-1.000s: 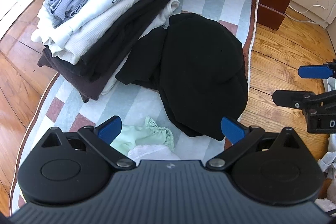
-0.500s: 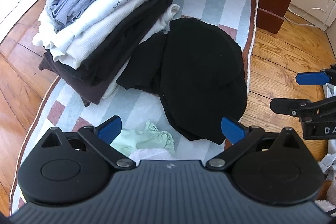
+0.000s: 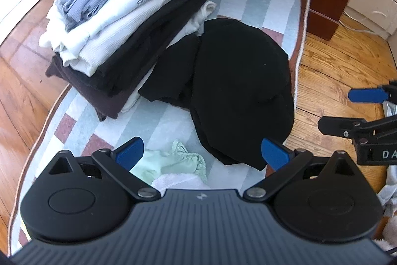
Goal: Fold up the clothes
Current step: 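Lower both tools and grasp the black garment's edge with each gripper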
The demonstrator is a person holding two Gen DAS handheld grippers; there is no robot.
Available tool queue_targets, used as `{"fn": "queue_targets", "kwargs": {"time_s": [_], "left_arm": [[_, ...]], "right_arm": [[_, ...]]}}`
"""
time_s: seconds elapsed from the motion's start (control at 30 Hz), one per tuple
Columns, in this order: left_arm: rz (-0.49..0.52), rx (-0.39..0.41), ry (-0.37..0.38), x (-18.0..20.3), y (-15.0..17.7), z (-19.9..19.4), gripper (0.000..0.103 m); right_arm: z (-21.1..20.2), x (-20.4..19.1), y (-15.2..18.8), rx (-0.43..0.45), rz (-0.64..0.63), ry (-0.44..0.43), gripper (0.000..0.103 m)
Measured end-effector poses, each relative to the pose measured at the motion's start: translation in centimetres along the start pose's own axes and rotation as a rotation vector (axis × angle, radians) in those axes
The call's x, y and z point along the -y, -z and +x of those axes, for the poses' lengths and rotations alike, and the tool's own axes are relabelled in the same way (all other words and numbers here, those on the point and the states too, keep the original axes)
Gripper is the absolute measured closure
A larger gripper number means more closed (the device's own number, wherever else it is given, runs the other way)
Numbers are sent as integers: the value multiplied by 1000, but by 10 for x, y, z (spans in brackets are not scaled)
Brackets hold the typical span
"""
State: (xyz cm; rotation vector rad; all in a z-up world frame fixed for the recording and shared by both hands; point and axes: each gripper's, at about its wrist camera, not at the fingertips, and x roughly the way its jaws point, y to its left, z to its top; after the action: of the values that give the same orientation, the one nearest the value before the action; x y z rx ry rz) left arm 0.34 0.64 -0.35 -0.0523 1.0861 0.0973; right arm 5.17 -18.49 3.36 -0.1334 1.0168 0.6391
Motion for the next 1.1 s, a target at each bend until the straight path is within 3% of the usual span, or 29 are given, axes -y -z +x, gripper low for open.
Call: {"fn": "queue_targets", "kwargs": {"time_s": [0.27, 0.37, 0.5, 0.63, 0.7, 0.77, 0.97, 1.03, 1.07, 1.1], "left_arm": [[-166, 35, 53, -38, 0, 29, 0], [-190, 92, 37, -50, -1, 53, 3], [-238, 137, 60, -68, -1, 83, 7], [-236, 133, 58, -76, -7, 112, 16], [-217, 127, 60, -75, -11, 128, 25], [-199, 122, 63, -74, -15, 143, 29], [-227, 122, 183, -84, -14, 177, 29], [-236, 113, 232, -87, -14, 187, 29], [-239, 110, 261, -88, -15, 192, 29], [-245, 112, 287, -90, -14, 197, 29]], "right_arm": [[42, 25, 0, 28, 119, -203, 21], [82, 40, -3, 29, 209, -163, 21], [103, 59, -12, 91, 269, -142, 21], [116, 81, -30, 134, 293, -168, 21], [126, 93, -38, 148, 292, -210, 21], [140, 105, -46, 135, 332, -188, 21], [177, 140, -50, 163, 515, -130, 21], [198, 157, -49, 141, 596, -167, 21], [212, 164, -48, 116, 646, -226, 22], [222, 169, -46, 102, 690, -272, 36]]}}
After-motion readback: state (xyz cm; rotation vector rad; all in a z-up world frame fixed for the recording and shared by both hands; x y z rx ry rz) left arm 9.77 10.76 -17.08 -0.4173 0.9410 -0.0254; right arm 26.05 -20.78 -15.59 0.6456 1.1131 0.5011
